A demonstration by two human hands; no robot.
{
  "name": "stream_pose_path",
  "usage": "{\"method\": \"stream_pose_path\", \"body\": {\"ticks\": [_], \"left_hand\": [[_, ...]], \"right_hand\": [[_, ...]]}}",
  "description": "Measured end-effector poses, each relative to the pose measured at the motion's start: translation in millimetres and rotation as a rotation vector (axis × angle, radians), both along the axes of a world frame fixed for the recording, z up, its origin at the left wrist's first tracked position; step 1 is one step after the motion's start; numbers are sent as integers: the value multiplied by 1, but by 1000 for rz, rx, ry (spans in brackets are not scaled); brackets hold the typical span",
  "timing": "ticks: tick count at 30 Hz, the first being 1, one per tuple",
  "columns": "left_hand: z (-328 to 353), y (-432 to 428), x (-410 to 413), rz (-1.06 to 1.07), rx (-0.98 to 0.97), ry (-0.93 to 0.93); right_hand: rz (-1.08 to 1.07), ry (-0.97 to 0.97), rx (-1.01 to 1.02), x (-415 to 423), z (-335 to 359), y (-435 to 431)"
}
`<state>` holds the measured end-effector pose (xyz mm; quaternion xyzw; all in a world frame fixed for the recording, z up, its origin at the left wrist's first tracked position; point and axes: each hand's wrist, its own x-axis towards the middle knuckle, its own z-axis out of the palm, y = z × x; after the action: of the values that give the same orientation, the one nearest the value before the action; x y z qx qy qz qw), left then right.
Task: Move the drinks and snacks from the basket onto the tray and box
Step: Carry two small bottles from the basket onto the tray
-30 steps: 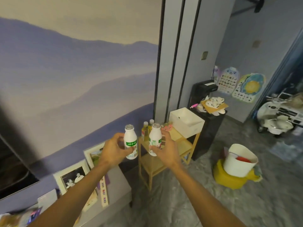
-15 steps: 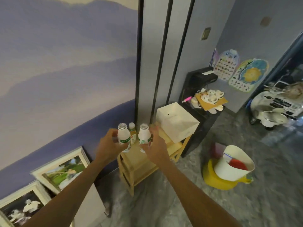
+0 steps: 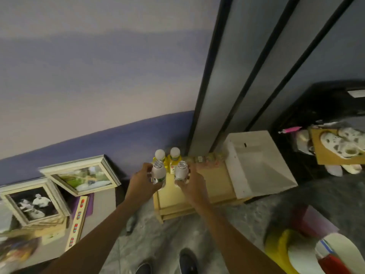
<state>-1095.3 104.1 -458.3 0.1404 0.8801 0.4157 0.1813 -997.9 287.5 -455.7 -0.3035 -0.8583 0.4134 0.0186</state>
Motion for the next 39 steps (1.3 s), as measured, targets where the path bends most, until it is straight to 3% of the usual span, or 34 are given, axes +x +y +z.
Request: {"method": "stream_pose_path", "body": {"ticks": [6,20,25,30,34,36,39], "left_hand": [[-81,20,-13,53,-124,1],[-163,38,-11,258,66,-174],[-170,39,-11,252,72,-195],[-165,37,-10,224,25,-213],[-143,21,-2,198,4,-216],[-123,4,9,218,5,-195],[-79,-30,31,283,33,-215]], "right_hand": [[91,-43,-26,-29,-82,14],[102,-71,-68,-43,-145,19],[112,-60,-47,-45,-149,17],[197,-151,-109,-44,-146,27],[258,-215,-46,-30,-131,42],[276,-171,-8,-19,-111,44],[274,58,-6,-8,-67,41]]}}
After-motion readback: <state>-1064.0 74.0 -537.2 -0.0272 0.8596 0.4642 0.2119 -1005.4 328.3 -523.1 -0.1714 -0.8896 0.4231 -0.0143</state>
